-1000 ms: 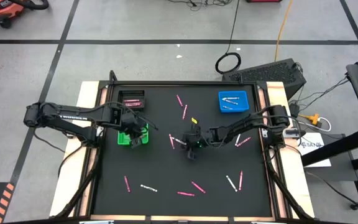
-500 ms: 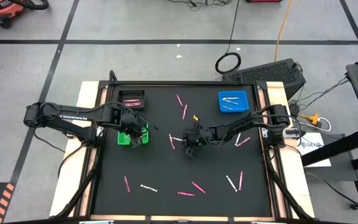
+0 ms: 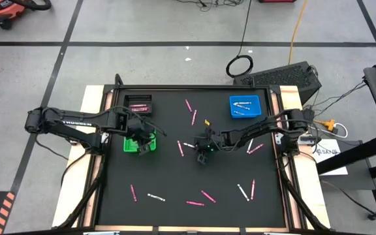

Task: Sort crayons
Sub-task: Put the white crayon into the blue bin

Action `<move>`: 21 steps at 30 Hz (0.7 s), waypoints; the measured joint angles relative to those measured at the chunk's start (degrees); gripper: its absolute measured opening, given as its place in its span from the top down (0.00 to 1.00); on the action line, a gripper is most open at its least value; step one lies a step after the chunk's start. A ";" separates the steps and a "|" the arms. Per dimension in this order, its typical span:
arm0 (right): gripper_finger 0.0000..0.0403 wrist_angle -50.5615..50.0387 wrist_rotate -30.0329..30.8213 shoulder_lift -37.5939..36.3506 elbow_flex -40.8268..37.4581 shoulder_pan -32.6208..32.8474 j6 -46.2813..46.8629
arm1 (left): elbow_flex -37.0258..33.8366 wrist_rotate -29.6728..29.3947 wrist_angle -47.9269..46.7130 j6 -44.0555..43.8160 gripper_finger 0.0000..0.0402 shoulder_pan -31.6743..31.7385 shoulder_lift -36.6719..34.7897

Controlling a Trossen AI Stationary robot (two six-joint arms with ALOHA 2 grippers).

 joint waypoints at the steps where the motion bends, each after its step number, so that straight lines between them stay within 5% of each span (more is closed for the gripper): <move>1: 0.99 -0.56 -0.16 -0.84 -0.08 0.01 0.04 | 0.00 0.00 0.86 0.00 0.77 0.00 0.00; 21: 1.00 0.69 -0.11 -27.21 0.00 1.30 -5.10 | -0.07 0.06 29.30 3.38 0.77 -1.74 2.41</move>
